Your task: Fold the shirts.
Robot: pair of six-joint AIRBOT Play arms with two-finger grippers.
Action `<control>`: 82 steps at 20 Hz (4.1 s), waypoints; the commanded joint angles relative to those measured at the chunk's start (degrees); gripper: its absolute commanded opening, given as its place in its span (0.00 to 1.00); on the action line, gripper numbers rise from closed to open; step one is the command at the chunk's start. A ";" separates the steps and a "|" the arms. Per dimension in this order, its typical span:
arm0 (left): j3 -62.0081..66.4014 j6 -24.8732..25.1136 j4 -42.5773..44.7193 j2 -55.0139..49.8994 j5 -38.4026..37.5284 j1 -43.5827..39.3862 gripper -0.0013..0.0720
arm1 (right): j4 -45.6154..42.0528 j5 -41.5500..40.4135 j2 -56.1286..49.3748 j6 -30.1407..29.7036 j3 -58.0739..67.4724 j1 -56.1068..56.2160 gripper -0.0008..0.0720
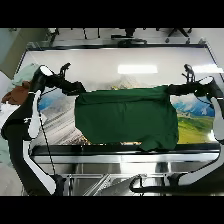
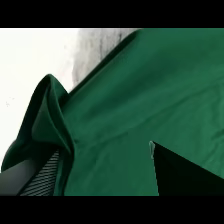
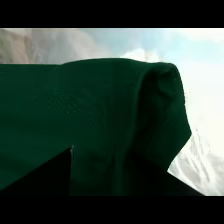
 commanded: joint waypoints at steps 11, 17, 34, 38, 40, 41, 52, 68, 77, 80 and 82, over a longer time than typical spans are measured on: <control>-49.44 -2.60 0.09 26.88 -4.85 6.78 0.86 | -4.76 21.75 23.91 18.69 -21.73 -23.23 0.70; -67.52 -0.22 -1.88 30.95 9.25 0.09 0.86 | -5.64 21.70 30.16 20.06 -38.58 -24.70 0.82; -58.42 5.57 -10.01 30.97 8.85 -2.05 0.04 | -0.15 16.11 32.15 14.75 -59.84 -19.89 0.46; -56.24 5.33 -8.68 30.97 3.34 -0.90 0.04 | 10.49 22.53 32.15 7.91 -56.70 -19.80 0.04; -55.12 2.95 -2.89 31.04 -0.76 0.74 0.04 | 4.79 24.52 34.01 12.79 -53.05 -19.85 0.04; -55.10 1.70 -0.13 31.50 -2.60 1.62 0.04 | -0.46 24.74 35.43 16.87 -51.30 -19.85 0.04; -48.30 -0.35 2.82 33.05 -2.62 2.43 0.04 | 16.94 13.35 35.45 10.05 -41.20 -17.09 0.04; 0.59 -3.89 2.97 -1.44 -9.44 -1.22 0.90 | 17.44 -0.72 2.86 -2.01 -11.37 -0.46 0.64; 5.77 -4.44 2.78 4.37 -12.28 -0.79 0.89 | -1.68 8.48 0.76 5.95 -9.79 -1.36 0.98; 3.82 -4.39 2.73 6.86 -12.15 -2.75 0.89 | 1.68 8.57 -2.43 5.88 -9.77 1.33 0.98; 1.53 -4.39 2.75 8.11 -11.06 -4.33 0.89 | 4.63 8.37 -4.02 4.90 -9.77 3.10 0.79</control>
